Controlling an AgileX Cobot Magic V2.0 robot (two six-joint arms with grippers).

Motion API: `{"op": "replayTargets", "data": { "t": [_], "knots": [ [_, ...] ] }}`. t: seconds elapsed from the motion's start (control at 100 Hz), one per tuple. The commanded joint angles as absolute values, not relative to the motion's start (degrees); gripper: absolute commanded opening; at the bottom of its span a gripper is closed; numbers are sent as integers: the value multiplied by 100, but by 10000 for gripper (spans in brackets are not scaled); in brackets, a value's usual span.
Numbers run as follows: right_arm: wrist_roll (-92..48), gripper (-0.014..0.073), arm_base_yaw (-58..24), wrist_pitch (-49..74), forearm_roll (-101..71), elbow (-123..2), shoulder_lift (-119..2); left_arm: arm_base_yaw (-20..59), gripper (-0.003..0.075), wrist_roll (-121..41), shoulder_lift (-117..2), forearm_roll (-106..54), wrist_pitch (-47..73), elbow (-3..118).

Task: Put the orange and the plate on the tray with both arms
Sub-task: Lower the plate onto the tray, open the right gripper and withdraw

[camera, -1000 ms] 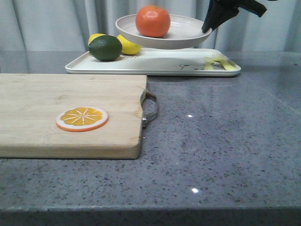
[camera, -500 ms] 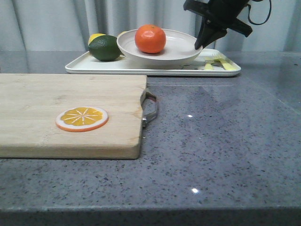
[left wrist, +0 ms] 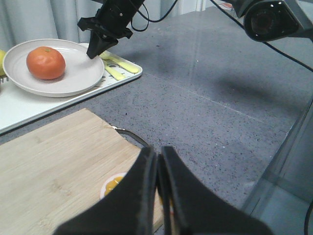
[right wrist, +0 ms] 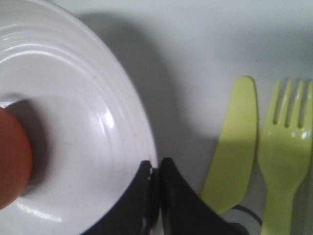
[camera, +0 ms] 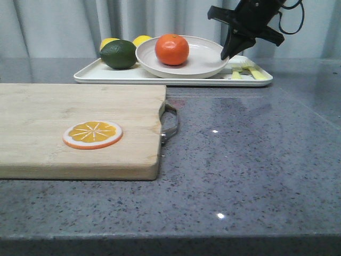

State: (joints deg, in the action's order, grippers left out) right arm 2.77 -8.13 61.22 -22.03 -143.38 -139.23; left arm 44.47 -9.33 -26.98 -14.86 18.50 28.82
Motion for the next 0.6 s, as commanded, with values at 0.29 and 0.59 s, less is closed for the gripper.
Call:
{"op": "replayTargets", "data": {
  "t": [0.29, 0.59],
  "knots": [
    [217, -57, -816, 5928, -2293, -14541, -13673, 4454, -20, -950, -2720, -1552, 1337, 3023],
    [217, 160, -816, 5917, -2293, -14541, -13687, 4454, -20, -950, -2720, -1552, 1337, 3023]
  ]
}}
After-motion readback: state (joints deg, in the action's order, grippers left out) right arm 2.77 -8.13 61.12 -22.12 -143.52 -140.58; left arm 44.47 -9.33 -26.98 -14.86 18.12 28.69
